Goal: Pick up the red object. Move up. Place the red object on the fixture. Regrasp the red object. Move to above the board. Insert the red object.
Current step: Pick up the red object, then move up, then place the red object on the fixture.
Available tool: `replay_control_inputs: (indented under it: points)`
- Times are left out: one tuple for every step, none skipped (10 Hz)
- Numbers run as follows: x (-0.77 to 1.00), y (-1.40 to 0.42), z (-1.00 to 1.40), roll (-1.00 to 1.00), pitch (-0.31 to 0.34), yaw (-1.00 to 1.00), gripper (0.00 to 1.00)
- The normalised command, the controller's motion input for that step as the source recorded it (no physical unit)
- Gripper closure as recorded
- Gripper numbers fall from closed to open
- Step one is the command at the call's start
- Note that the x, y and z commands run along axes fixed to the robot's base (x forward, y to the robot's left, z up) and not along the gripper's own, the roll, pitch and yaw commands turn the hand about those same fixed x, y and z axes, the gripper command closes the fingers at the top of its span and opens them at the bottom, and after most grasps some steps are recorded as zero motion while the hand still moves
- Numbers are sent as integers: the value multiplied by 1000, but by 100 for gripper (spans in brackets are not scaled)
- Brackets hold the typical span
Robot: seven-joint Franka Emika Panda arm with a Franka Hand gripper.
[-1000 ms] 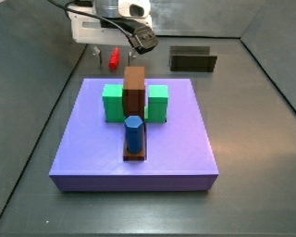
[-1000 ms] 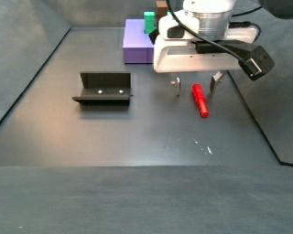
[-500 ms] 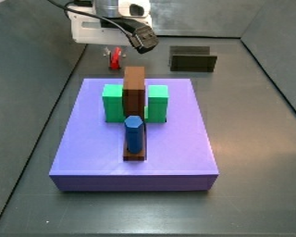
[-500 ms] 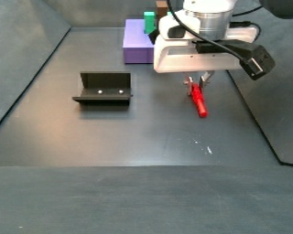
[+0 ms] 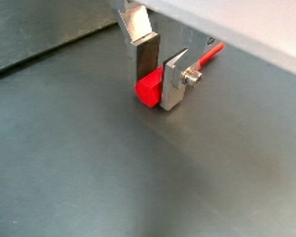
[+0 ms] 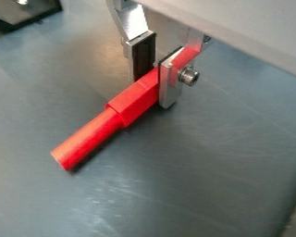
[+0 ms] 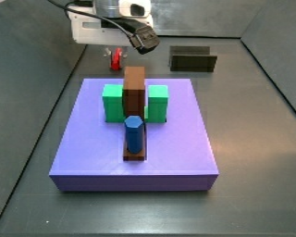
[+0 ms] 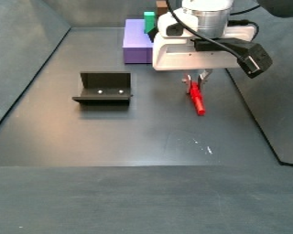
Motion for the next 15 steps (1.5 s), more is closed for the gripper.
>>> replay_control_inputs:
  points:
    - [0, 0, 0, 0, 0, 0, 100]
    - [0, 0, 0, 0, 0, 0, 100]
    - [0, 0, 0, 0, 0, 0, 100]
    - [0, 0, 0, 0, 0, 0, 100]
    - [0, 0, 0, 0, 0, 0, 100]
    - [0, 0, 0, 0, 0, 0, 100]
    - [0, 0, 0, 0, 0, 0, 100]
    - [0, 0, 833, 0, 0, 0, 100]
    - [-25, 48, 800, 6, 18, -61, 100]
    - [-61, 43, 617, 13, 26, -62, 100]
    - [-21, 25, 228, 27, -13, -30, 100]
    - [-29, 14, 0, 0, 0, -3, 100]
    - [20, 89, 0, -260, -17, -20, 100]
    - [94, 186, 51, -366, -11, -14, 100]
    - [294, 277, 77, -357, 0, 0, 100]
